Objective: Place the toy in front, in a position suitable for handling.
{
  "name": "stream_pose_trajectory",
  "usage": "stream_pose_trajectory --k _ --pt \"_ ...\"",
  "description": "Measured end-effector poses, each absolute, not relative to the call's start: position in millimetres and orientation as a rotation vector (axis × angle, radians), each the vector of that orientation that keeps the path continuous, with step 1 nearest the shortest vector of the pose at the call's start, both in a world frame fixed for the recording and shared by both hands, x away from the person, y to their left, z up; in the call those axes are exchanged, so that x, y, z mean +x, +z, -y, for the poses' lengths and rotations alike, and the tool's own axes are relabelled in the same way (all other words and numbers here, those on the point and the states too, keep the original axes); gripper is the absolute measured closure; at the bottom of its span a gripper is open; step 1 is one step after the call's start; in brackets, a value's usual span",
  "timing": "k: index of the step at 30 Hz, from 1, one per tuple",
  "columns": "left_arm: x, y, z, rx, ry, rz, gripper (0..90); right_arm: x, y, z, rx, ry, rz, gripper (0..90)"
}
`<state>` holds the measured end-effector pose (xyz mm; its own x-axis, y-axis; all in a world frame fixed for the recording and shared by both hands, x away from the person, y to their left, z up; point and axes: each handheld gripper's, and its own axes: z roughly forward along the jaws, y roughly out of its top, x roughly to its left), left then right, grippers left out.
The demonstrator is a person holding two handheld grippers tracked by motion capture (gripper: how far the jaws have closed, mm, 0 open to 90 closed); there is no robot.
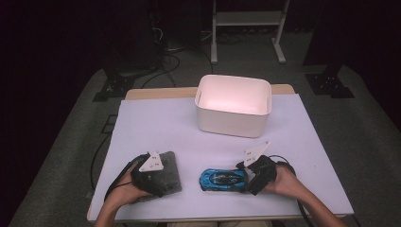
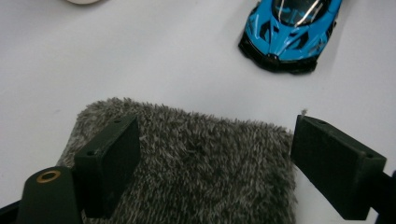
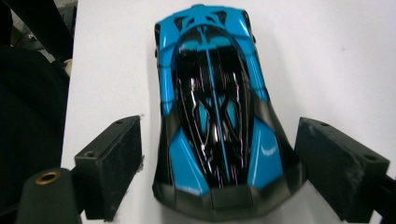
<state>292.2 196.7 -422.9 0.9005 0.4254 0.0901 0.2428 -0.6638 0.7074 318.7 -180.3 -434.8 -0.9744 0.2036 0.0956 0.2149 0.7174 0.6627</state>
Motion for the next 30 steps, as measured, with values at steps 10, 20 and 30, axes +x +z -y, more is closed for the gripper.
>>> stream_pose_trajectory --k 10,20,30 --pt "293 -438 -201 2.366 0.256 -0.454 24.2 317 -443 180 -0.347 -1.117 2.913 14.0" --pt "291 -446 -201 2.358 0.27 -0.502 40.1 312 -453 182 -0.328 -1.126 2.948 14.1" --pt "289 -443 -196 2.374 0.308 -0.502 69.2 310 -456 186 -0.315 -1.154 2.986 20.6"
